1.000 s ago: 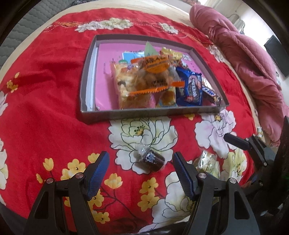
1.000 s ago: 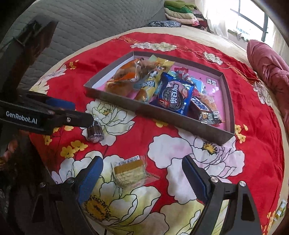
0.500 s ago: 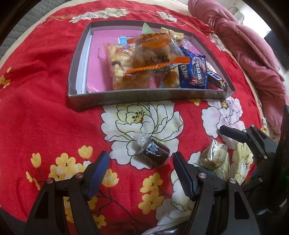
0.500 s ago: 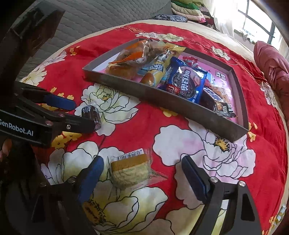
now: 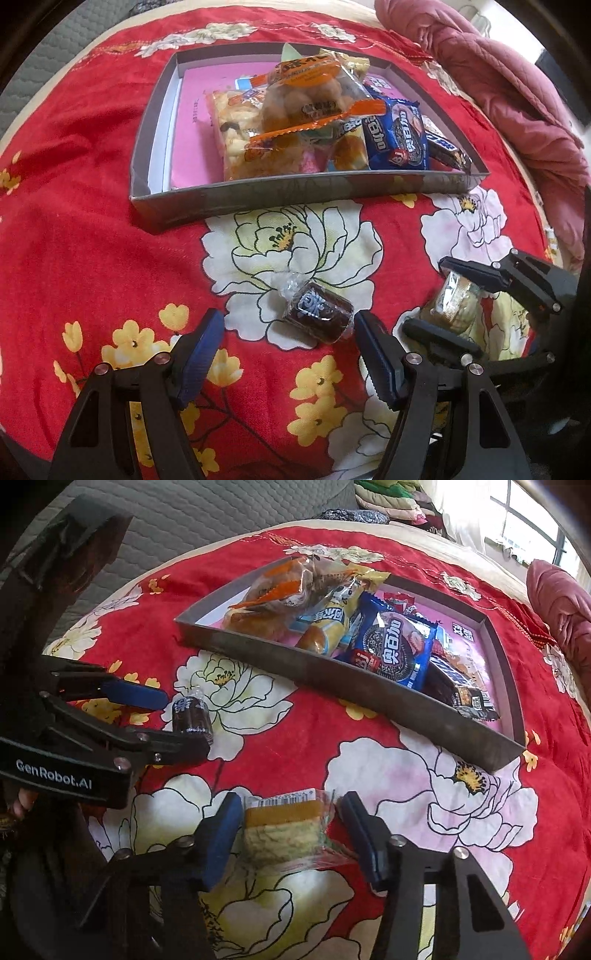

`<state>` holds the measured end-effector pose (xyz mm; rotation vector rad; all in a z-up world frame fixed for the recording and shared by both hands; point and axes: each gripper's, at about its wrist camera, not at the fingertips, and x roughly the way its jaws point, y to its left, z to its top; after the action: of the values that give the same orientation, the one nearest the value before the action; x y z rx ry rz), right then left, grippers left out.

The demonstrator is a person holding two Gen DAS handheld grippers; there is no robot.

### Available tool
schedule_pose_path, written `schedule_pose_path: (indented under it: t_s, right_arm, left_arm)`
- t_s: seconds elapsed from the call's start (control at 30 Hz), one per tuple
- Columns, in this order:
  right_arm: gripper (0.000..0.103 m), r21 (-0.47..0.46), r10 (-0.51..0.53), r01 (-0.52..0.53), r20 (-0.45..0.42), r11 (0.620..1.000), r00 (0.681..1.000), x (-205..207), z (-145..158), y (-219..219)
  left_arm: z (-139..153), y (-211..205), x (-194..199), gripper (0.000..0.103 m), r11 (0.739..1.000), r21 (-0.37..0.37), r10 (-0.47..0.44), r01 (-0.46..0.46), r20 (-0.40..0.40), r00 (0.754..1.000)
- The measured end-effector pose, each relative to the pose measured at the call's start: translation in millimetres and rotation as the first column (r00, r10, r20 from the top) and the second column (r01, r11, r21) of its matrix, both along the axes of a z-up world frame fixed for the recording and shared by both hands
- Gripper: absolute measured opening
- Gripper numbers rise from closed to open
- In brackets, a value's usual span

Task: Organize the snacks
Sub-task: 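Move both open grippers toward the snacks lying on the bed cover, then grasp the yellow sponge cake pack with the right gripper while the left grasps the dark wrapped cake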

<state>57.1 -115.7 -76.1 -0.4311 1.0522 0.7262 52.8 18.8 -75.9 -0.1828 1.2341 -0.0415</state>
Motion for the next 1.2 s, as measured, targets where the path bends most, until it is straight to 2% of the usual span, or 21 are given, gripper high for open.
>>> schedule_pose_path:
  t_s: [0.17, 0.27, 0.33, 0.43, 0.6, 1.2]
  right_arm:
    - [0.052, 0.015, -0.027, 0.027, -0.012, 1.000, 1.000, 5.1, 1.2, -5.1]
    - [0.051, 0.016, -0.060, 0.060, -0.004, 0.998, 0.998, 9.7, 2.7, -10.0]
    - [0.051, 0.028, -0.092, 0.092, -0.004, 0.995, 0.996, 14.9, 4.4, -15.1]
    - [0.051, 0.055, -0.125, 0.125, -0.010, 0.991, 0.992, 20.8, 7.3, -21.4]
    - [0.050, 0.090, -0.142, 0.142, -0.011, 0.986, 0.990, 24.0, 12.1, -25.0]
    - [0.050, 0.187, -0.141, 0.141, -0.016, 0.972, 0.990, 25.8, 26.9, -29.1]
  left_arm:
    - [1.0, -12.0, -1.4, 0.074, 0.998, 0.058, -0.033, 0.032, 0.015, 0.999]
    - [2.9, -18.1, -0.9, 0.058, 0.997, 0.063, -0.050, 0.048, 0.034, 0.998]
    - [4.2, -22.3, -0.1, 0.043, 0.997, 0.057, -0.059, 0.056, 0.045, 0.997]
    - [3.5, -22.5, 1.4, 0.038, 0.998, 0.042, -0.056, 0.054, 0.053, 0.997]
    - [8.0, -11.9, -2.9, 0.038, 0.999, 0.004, -0.032, 0.032, 0.071, 0.997]
    - [33.5, -7.0, -8.7, 0.038, 1.000, -0.001, 0.001, -0.001, 0.106, 0.994]
